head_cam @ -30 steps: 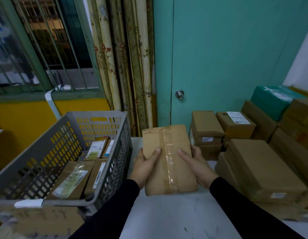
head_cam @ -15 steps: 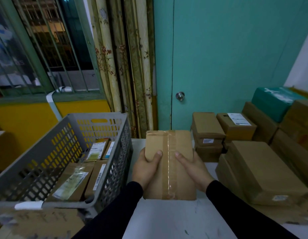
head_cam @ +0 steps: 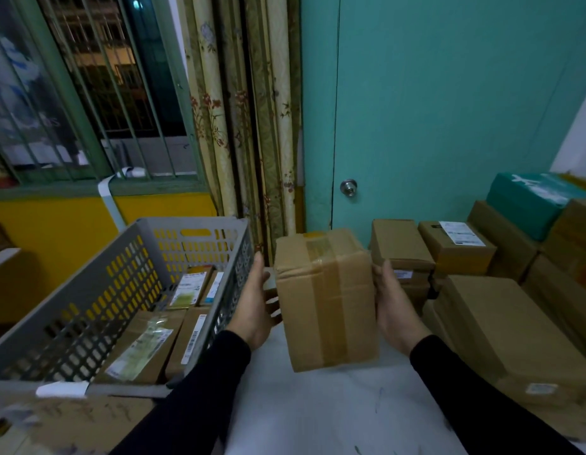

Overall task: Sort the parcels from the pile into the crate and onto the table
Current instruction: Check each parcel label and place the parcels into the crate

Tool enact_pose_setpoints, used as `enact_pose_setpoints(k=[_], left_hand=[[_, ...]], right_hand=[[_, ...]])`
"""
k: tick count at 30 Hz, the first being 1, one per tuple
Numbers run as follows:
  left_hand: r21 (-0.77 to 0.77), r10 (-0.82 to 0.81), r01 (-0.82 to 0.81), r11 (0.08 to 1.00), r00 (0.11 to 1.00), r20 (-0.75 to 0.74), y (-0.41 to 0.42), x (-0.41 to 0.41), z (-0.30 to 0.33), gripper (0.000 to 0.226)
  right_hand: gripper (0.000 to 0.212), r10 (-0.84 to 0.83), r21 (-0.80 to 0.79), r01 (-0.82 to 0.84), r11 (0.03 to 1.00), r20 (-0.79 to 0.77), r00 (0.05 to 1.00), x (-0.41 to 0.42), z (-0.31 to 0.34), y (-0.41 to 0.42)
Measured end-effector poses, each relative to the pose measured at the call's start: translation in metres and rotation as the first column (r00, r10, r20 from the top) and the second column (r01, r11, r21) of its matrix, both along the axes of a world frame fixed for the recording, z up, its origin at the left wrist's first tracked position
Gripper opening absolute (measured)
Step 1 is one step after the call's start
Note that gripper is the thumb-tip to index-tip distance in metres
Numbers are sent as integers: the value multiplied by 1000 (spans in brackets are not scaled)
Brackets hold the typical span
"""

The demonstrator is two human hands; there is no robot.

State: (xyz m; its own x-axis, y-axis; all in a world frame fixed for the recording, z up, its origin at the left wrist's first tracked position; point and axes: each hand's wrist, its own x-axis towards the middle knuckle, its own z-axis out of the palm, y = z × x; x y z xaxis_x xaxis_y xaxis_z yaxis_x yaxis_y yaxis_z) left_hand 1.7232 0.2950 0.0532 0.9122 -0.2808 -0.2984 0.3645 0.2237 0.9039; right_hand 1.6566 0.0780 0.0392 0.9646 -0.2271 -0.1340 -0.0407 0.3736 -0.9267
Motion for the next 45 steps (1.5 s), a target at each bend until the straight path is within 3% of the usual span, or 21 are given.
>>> enact_pose_setpoints(k=[2,4,6,8,10,14,17,21,22,24,27,29,31,32,34,35,37,40,42,43,45], left_hand=[[-28,-27,26,999,999,-40,-1,1,1,100],[-61,-46,42,997,996,-74,-3,-1,1,76],[-112,-79,71,991,995,-67,-4,-4,-2,50],[-145,-84,76,986,995,-52,-3,-8,-6,42],[-198,-72,65,978,997,-31,2,-10,-13,41],[-294,-45,50,955,999,21,14,-10,-29,52],[-268,-36,67,961,992,117,24,-5,-25,61],[-59,-62,86,995,941,333,34,1,-3,75],[14,-82,84,996,916,393,38,1,4,74],[136,-140,84,987,864,484,44,1,22,70],[307,-225,36,951,762,607,55,1,49,56],[357,-212,-49,933,726,654,56,-3,62,31],[316,-73,-217,923,711,700,55,-2,61,38],[237,46,-277,931,736,676,54,0,60,41],[21,280,-324,946,846,453,56,8,56,50],[-45,304,-305,951,902,305,59,14,54,50],[-88,197,-186,978,972,128,65,15,52,40],[-143,157,-140,980,981,116,75,12,48,33],[-178,198,-169,970,966,165,83,12,51,29],[-185,217,-182,966,957,192,85,13,55,31],[-184,244,-205,961,943,227,97,18,63,38]], right_hand=[[52,-79,-7,79,997,-47,996,4,-2,2],[41,-156,-114,149,982,-55,986,4,-3,4],[25,-209,-254,208,945,23,978,5,0,8],[21,-228,-314,250,916,104,968,7,4,11],[31,-227,-304,260,917,139,964,9,9,15],[90,-216,-497,206,843,38,976,14,18,17],[93,-193,-573,174,801,29,981,19,22,17],[38,-112,-347,136,928,90,990,27,28,25],[39,-90,-234,100,967,57,994,28,32,27],[64,-1,32,2,999,-24,1000,31,39,22],[91,137,291,-93,952,-137,981,35,47,10],[74,172,282,-115,953,-188,967,33,49,13],[46,160,255,-111,960,-181,970,34,46,20],[38,153,252,-107,962,-171,973,35,44,24],[37,135,232,-98,968,-147,980,40,39,29],[37,144,215,-115,970,-121,982,43,39,33],[39,117,117,-107,987,-82,990,48,39,40],[40,-46,-167,48,985,11,999,63,42,54],[24,-147,-361,187,913,137,980,68,52,69],[16,-165,-394,235,888,204,965,69,59,77],[29,-127,-356,209,911,240,962,74,75,94]])
